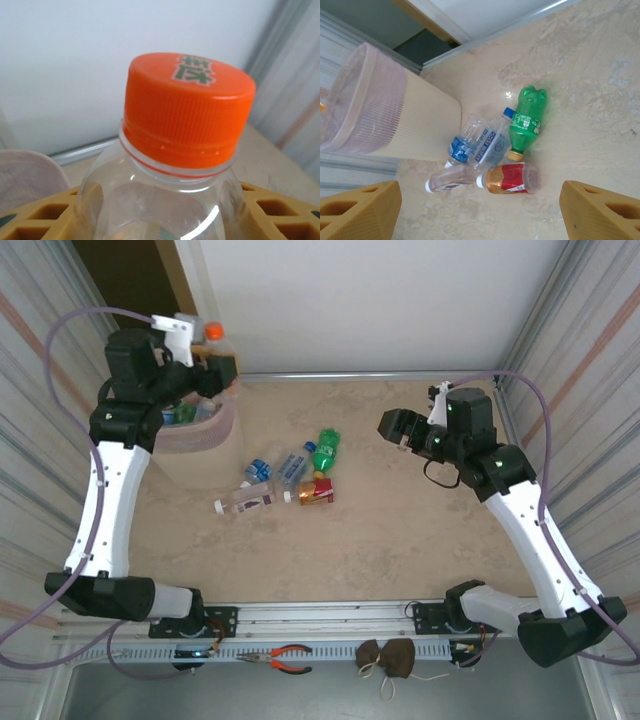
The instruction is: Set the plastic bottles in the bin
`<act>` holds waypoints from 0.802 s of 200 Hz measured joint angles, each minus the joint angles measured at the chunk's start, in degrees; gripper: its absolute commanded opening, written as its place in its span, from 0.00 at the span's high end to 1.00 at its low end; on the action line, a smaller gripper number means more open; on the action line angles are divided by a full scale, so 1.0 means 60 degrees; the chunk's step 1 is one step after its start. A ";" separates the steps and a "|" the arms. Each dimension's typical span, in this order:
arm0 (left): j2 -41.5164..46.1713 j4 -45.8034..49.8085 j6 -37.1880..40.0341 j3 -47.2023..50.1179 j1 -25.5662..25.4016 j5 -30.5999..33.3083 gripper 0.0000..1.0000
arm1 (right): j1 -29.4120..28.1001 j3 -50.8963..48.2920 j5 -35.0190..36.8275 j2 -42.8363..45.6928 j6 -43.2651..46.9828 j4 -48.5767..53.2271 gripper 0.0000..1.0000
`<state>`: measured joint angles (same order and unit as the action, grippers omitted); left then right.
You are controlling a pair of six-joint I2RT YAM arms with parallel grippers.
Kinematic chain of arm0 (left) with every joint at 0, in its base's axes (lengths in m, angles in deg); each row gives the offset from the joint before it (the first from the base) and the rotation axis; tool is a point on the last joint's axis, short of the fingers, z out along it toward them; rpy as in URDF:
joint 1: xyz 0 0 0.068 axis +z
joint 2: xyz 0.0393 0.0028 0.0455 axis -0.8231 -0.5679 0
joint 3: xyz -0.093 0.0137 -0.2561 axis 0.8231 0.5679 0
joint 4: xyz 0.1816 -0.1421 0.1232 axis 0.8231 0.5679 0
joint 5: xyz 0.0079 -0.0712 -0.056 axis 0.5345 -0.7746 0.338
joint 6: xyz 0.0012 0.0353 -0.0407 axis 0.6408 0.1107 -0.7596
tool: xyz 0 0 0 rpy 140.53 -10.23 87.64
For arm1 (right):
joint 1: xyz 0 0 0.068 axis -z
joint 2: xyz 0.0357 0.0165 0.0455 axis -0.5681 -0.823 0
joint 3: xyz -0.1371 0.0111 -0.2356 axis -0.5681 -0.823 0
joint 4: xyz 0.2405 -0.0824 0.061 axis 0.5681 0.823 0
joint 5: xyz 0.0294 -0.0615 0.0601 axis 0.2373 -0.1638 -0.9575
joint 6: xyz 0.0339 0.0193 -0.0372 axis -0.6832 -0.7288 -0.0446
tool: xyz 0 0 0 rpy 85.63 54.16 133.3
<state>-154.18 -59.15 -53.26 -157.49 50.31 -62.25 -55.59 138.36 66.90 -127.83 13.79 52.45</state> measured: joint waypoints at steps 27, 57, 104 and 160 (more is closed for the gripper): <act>-0.0248 -0.1461 -0.2025 0.0208 0.0984 -0.0011 0.56 | 0.0015 0.0022 -0.0186 -0.0306 0.0000 -0.0131 0.19; -0.0721 -0.3075 -0.4138 0.0962 0.1741 0.0215 0.56 | 0.0047 0.0029 -0.0390 -0.0557 0.0000 -0.0200 0.19; -0.1654 -0.4575 -0.6437 0.1803 0.2047 0.1027 0.55 | 0.0124 0.0062 -0.0444 -0.0667 0.0000 -0.0295 0.19; -0.2215 -0.5931 -0.8000 0.2466 0.2091 0.2313 0.54 | 0.0124 0.0058 -0.0637 -0.0776 -0.0007 -0.0481 0.19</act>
<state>-167.47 -94.73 -101.26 -142.69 62.86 -48.37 -54.85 138.71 63.07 -132.49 13.74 49.56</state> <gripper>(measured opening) 0.579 0.808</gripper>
